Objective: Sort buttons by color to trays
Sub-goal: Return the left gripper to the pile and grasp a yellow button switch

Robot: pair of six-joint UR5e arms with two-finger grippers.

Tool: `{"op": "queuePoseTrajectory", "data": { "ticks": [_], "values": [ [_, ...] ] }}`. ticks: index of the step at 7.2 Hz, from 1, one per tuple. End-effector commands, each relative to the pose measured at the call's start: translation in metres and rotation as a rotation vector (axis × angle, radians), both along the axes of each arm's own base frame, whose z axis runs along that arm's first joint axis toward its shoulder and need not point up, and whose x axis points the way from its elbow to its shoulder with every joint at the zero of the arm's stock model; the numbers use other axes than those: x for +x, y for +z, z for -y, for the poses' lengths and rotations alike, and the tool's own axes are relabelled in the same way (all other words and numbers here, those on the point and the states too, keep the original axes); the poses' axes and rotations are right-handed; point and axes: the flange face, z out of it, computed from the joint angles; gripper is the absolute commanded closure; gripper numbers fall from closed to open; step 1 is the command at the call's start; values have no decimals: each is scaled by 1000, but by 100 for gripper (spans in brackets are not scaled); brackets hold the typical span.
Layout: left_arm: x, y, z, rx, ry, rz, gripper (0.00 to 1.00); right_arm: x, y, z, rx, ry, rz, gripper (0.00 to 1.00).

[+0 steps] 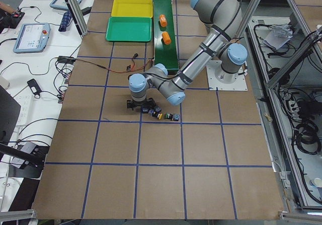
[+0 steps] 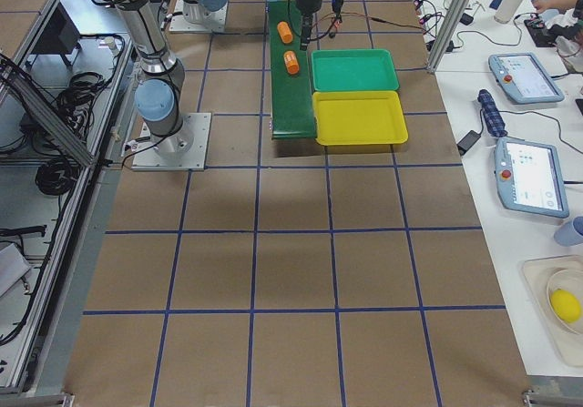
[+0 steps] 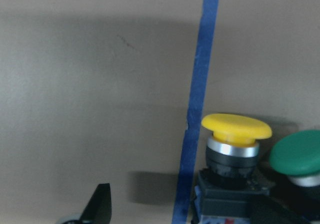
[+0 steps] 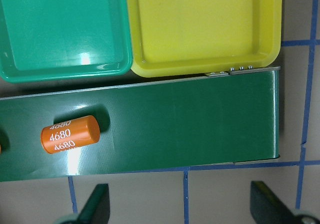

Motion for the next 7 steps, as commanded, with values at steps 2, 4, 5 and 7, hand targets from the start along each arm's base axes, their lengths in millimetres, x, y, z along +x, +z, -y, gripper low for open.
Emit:
{"op": "queuePoseTrajectory", "data": {
  "ticks": [2, 4, 5, 7],
  "values": [
    [0, -1, 4, -2, -9, 0, 12, 0, 0, 0, 1, 0, 0, 0],
    [2, 22, 16, -29, -13, 30, 12, 0, 0, 0, 1, 0, 0, 0],
    [3, 24, 16, -29, -13, 30, 12, 0, 0, 0, -1, 0, 0, 0],
    [2, 27, 15, -33, -13, 33, 11, 0, 0, 0, 1, 0, 0, 0]
  ]
}}
